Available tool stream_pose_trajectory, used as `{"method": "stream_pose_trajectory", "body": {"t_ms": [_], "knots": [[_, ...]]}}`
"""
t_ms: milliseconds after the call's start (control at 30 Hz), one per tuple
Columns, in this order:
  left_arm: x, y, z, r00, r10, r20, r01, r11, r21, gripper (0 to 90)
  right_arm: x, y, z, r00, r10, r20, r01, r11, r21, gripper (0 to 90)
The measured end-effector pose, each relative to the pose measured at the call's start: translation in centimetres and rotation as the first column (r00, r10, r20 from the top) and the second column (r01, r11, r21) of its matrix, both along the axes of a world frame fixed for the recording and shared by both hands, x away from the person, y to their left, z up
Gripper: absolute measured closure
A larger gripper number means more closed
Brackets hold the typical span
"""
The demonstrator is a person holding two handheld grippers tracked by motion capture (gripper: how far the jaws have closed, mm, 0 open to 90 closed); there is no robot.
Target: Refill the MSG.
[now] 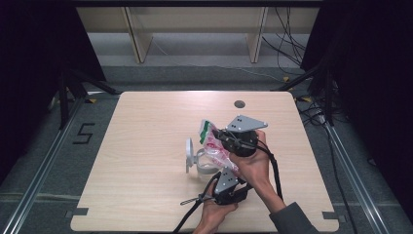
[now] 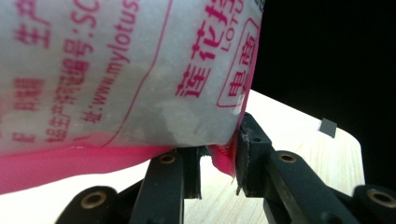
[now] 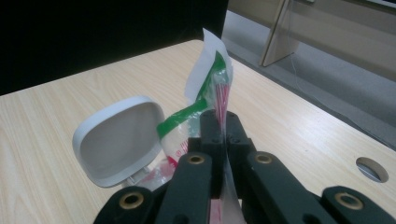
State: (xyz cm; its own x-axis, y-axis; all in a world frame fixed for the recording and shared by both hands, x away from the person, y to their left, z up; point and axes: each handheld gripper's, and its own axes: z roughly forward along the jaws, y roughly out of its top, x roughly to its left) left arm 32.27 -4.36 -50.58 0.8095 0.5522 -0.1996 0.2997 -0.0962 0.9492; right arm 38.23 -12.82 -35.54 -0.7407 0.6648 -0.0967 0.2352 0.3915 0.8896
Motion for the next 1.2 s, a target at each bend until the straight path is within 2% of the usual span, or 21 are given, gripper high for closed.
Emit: {"method": "stream_pose_trajectory", "body": {"t_ms": [67, 133, 167, 200, 267, 367, 467, 600, 633, 700, 800, 1067, 1133, 1200], "knots": [[-0.04, -0.09, -0.04, 1.0, 0.0, -0.001, 0.0, 1.0, -0.006, 73.7, -0.04, 0.12, -0.03, 1.0, 0.003, -0.008, -0.003, 0.9998, -0.021, 90.0], [0.01, -0.08, 0.05, 1.0, 0.002, 0.006, -0.002, 0.9999, -0.014, 73.7, -0.02, 0.14, 0.06, 0.9999, 0.005, -0.01, -0.006, 0.9998, -0.019, 90.0], [0.05, -0.06, 0.09, 1.0, 0.002, 0.008, -0.002, 0.9999, -0.011, 73.7, -0.07, 0.13, 0.11, 0.9999, -0.009, -0.011, 0.01, 0.9999, 0.006, 90.0], [0.07, -0.06, 0.07, 1.0, -0.003, 0.002, 0.003, 1.0, -0.009, 73.8, -0.07, 0.17, 0.08, 0.9999, -0.009, -0.008, 0.009, 0.9999, 0.007, 90.0], [0.0, -0.12, 0.03, 1.0, 0.002, 0.001, -0.002, 0.9999, -0.011, 73.8, -0.04, 0.37, -0.04, 1.0, 0.002, -0.002, -0.002, 0.9998, -0.02, 90.0], [0.06, -0.01, 0.1, 1.0, 0.005, 0.006, -0.005, 1.0, -0.008, 73.8, -0.1, 0.32, 0.05, 0.9999, 0.0, -0.012, 0.0, 1.0, 0.006, 90.0], [0.03, -0.05, 0.07, 1.0, 0.003, 0.004, -0.003, 0.9999, -0.012, 73.9, -0.07, 0.44, -0.03, 1.0, 0.002, 0.006, -0.002, 0.9999, -0.01, 90.0], [0.05, -0.06, 0.05, 1.0, 0.001, 0.004, -0.001, 1.0, -0.009, 73.8, -0.13, 0.35, 0.05, 0.9999, -0.002, -0.013, 0.002, 1.0, -0.004, 90.0], [0.05, -0.08, 0.04, 1.0, 0.001, 0.005, -0.001, 1.0, -0.01, 73.9, -0.02, 0.48, -0.07, 0.9999, 0.005, 0.01, -0.005, 0.9999, -0.013, 90.0], [0.08, -0.06, 0.08, 1.0, 0.002, 0.008, -0.002, 0.9999, -0.013, 73.9, -0.08, 0.49, -0.03, 1.0, 0.001, -0.003, -0.001, 1.0, -0.006, 90.0], [0.07, -0.09, 0.06, 1.0, 0.0, 0.008, 0.0, 0.9999, -0.011, 73.9, -0.06, 0.49, -0.06, 1.0, 0.0, 0.004, 0.0, 1.0, -0.005, 90.0], [0.18, -0.06, 0.12, 0.9999, -0.007, 0.011, 0.007, 0.9999, -0.01, 73.9, -0.04, 0.4, 0.04, 0.9999, 0.008, -0.012, -0.009, 0.9999, -0.006, 90.0], [0.2, -0.08, 0.13, 0.9999, -0.008, 0.011, 0.008, 0.9999, -0.011, 73.9, -0.04, 0.44, 0.01, 1.0, -0.008, -0.002, 0.008, 0.9999, 0.01, 90.0], [0.23, -0.1, 0.13, 0.9999, -0.009, 0.012, 0.009, 0.9999, -0.011, 73.9, 0.03, 0.39, 0.05, 1.0, 0.009, -0.001, -0.009, 0.9999, -0.006, 90.0]]}}
